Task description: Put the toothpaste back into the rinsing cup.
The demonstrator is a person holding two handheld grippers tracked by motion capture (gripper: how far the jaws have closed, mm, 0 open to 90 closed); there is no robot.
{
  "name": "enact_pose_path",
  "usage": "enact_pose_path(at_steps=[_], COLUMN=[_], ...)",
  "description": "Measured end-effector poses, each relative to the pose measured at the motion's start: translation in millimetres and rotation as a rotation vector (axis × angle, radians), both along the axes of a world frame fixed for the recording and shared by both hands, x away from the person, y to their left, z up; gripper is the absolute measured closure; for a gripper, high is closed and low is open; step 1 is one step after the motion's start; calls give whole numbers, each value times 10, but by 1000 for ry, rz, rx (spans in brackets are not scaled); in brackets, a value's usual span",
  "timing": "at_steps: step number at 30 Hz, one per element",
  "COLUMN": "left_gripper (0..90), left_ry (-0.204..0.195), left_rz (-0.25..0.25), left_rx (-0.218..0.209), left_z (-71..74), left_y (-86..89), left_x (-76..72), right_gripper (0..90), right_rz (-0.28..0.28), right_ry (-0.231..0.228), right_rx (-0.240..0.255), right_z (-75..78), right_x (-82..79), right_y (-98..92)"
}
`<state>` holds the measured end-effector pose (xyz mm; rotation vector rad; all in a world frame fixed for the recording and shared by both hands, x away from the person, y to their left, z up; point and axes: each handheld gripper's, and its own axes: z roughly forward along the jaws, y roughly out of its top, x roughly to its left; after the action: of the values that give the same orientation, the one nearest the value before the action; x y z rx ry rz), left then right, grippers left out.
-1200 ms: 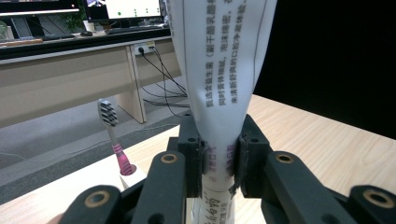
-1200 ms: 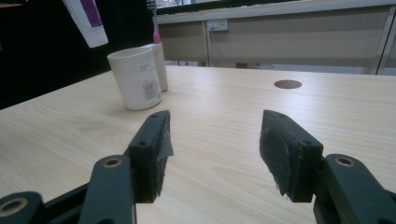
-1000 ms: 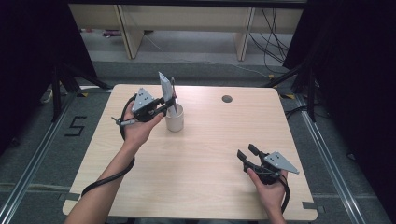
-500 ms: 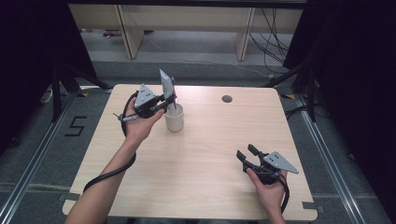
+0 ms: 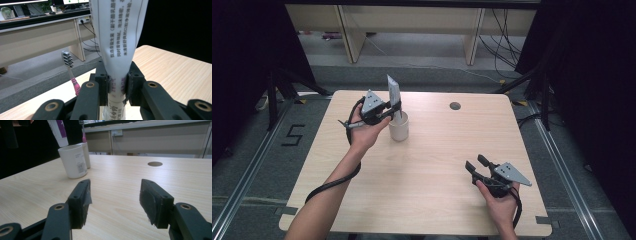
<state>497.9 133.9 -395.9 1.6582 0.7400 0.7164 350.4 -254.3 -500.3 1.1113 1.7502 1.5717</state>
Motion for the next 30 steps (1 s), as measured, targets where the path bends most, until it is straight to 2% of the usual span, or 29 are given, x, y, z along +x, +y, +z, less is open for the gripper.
enact_pose_path(at_steps=[11,14,18,19,21,22,23,24,27,28,30], left_gripper=[753,753,753,753,753,753,753,753,753,753,752], left_ry=[5,4,6,11,10,12,13,15,19,21,27], left_rz=[9,12,14,17,18,18,18,20,20,19,22], left_rx=[11,10,13,13,14,17,17,14,15,17,19], left_z=[-70,-94,-123,-133,-145,-149,-155,-163,-183,-189,-207], left_y=[-17,-16,-13,-14,-13,-12,-13,-17,-26,-27,-32], left_x=[57,75,92,98,109,115,120,126,135,138,141], right_gripper=[430,430,430,430,430,430,430,430,430,430,430], right_rz=[-3,1,4,6,1,4,3,3,5,19,12], right_ry=[-16,8,17,15,-14,9,4,18,28,22,12], right_rx=[-11,6,10,15,-10,3,8,14,4,17,0], right_z=[-3,-2,-1,-4,-5,-2,-5,-3,0,-6,-5], right_x=[9,-5,-8,-5,9,-4,0,-8,-13,-6,0], right_y=[-3,13,19,23,9,18,23,27,21,23,13])
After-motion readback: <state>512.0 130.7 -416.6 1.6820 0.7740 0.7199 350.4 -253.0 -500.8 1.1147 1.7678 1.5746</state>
